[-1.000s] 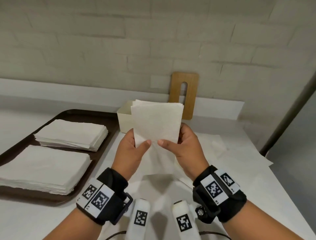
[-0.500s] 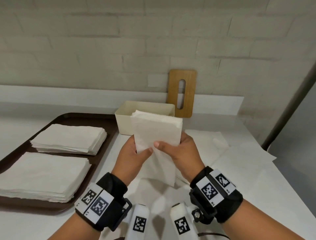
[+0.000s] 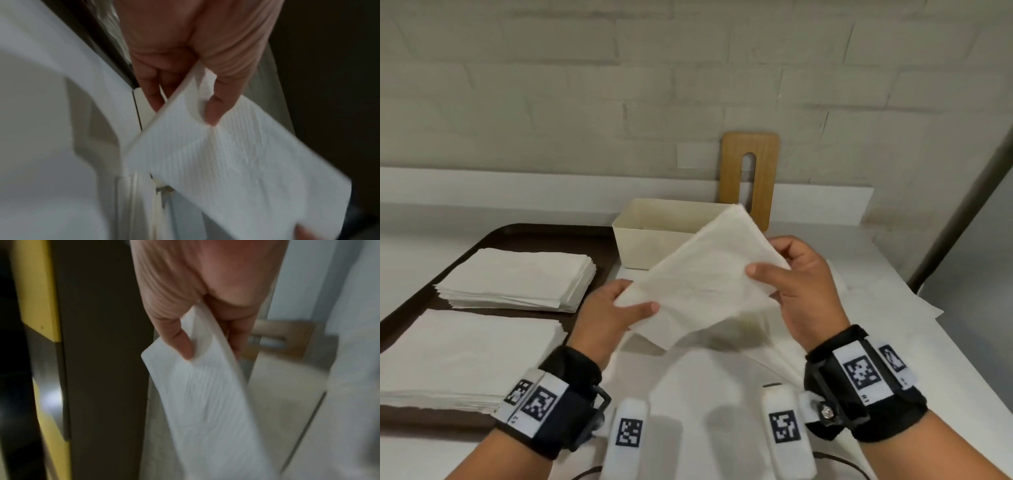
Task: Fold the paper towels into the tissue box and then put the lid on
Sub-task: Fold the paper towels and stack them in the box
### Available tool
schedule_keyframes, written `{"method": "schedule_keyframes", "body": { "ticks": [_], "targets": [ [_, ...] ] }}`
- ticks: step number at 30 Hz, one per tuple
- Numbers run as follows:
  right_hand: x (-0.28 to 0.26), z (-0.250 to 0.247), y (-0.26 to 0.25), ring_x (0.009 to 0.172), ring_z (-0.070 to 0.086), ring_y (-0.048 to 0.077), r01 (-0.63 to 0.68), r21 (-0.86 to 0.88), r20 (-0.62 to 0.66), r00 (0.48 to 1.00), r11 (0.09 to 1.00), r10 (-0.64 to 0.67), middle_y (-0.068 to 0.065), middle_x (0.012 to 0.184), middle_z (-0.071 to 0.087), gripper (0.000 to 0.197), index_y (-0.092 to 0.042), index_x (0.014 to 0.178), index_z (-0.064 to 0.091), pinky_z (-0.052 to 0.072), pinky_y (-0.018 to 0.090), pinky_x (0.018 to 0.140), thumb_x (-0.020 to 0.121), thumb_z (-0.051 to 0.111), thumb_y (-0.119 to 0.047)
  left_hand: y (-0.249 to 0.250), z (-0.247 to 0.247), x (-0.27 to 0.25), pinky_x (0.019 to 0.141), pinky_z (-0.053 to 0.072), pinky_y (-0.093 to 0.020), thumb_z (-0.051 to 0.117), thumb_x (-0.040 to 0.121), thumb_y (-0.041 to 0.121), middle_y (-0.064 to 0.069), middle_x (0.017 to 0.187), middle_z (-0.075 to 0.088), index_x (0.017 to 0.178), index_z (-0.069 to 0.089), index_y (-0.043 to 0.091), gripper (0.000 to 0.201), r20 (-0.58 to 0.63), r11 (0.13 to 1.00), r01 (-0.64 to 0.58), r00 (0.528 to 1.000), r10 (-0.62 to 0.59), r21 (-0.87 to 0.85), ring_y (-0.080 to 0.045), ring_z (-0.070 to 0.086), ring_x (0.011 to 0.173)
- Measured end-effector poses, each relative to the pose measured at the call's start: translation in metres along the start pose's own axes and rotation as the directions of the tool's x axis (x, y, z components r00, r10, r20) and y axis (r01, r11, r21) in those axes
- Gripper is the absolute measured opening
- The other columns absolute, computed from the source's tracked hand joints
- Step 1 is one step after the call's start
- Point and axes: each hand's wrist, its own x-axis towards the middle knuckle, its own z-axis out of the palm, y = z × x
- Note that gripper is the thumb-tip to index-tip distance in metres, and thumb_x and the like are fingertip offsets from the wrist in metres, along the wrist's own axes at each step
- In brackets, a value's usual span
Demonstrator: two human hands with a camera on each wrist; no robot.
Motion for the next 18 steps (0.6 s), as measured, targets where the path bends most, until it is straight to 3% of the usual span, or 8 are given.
{"method": "schedule_keyframes", "body": {
  "ticks": [3, 5, 8, 10, 13, 16, 18],
  "targets": [
    [-0.008, -0.009, 0.013, 0.08, 0.069, 0.022, -0.094, -0.139, 0.04, 0.994, 0.986, 0.101, 0.0, 0.084, 0.073, 0.036, -0.016, 0.081, 0.063, 0.055, 0.038, 0.074, 0.068, 0.067, 0.017, 0.003, -0.011, 0.003, 0.084, 0.052, -0.044, 0.068, 0.073, -0.001, -0.011, 0.106, 0.067, 0.108, 0.061, 0.008, 0.037, -0.055, 0.969, 0.006, 0.998, -0.02, -0.248, -0.028, 0.064, 0.097],
    [-0.014, -0.008, 0.026, 0.085, 0.068, 0.028, -0.17, -0.218, 0.03, 0.983, 0.961, 0.181, 0.006, 0.09, 0.071, 0.041, -0.018, 0.085, 0.064, 0.055, 0.043, 0.078, 0.064, 0.067, 0.017, 0.003, -0.011, 0.0, 0.078, 0.053, -0.038, 0.064, 0.075, -0.005, -0.008, 0.099, 0.069, 0.105, 0.061, 0.009, 0.033, -0.018, 0.964, -0.007, 1.0, 0.002, -0.266, -0.025, 0.065, 0.091],
    [-0.021, -0.004, 0.043, 0.072, 0.058, 0.026, -0.285, -0.33, 0.053, 0.946, 0.9, 0.319, 0.006, 0.076, 0.06, 0.036, -0.019, 0.076, 0.057, 0.047, 0.035, 0.06, 0.053, 0.065, 0.007, -0.005, -0.008, -0.002, 0.066, 0.046, -0.029, 0.055, 0.074, -0.02, -0.006, 0.085, 0.062, 0.082, 0.058, 0.014, 0.036, 0.058, 0.996, 0.021, 0.998, -0.016, -0.092, -0.023, 0.058, 0.08],
    [-0.023, -0.003, 0.052, 0.069, 0.056, 0.025, -0.346, -0.419, 0.049, 0.915, 0.84, 0.401, 0.006, 0.076, 0.059, 0.036, -0.021, 0.08, 0.057, 0.042, 0.028, 0.049, 0.06, 0.064, 0.009, -0.011, -0.006, -0.002, 0.064, 0.043, -0.028, 0.056, 0.07, -0.021, -0.007, 0.08, 0.057, 0.078, 0.056, 0.014, 0.036, 0.102, 0.999, 0.042, 0.994, -0.044, 0.022, -0.023, 0.054, 0.078],
    [-0.024, -0.002, 0.054, 0.068, 0.056, 0.022, -0.327, -0.422, 0.024, 0.928, 0.846, 0.371, 0.004, 0.073, 0.06, 0.033, -0.017, 0.077, 0.06, 0.043, 0.025, 0.055, 0.064, 0.063, 0.014, -0.01, -0.003, -0.005, 0.063, 0.04, -0.027, 0.057, 0.052, -0.001, -0.007, 0.071, 0.054, 0.071, 0.054, 0.011, 0.023, 0.114, 0.998, 0.025, 0.993, -0.032, 0.066, -0.022, 0.051, 0.072],
    [-0.024, -0.001, 0.046, 0.056, 0.049, 0.012, -0.284, -0.316, 0.021, 0.952, 0.905, 0.306, -0.004, 0.06, 0.052, 0.028, -0.02, 0.06, 0.054, 0.039, 0.02, 0.051, 0.054, 0.062, 0.006, -0.005, -0.005, -0.005, 0.064, 0.04, -0.028, 0.054, 0.049, 0.002, -0.005, 0.068, 0.052, 0.068, 0.052, 0.011, 0.021, 0.043, 1.0, -0.011, 0.999, 0.011, 0.003, -0.019, 0.05, 0.068],
    [-0.024, -0.002, 0.043, 0.053, 0.044, 0.012, -0.277, -0.284, 0.026, 0.955, 0.918, 0.296, -0.003, 0.058, 0.048, 0.025, -0.02, 0.057, 0.052, 0.035, 0.021, 0.048, 0.051, 0.059, 0.003, -0.004, -0.009, -0.004, 0.068, 0.041, -0.029, 0.056, 0.05, 0.002, -0.006, 0.072, 0.055, 0.072, 0.054, 0.012, 0.024, 0.043, 0.999, 0.002, 0.999, -0.003, 0.039, -0.022, 0.053, 0.073]
  ]
}}
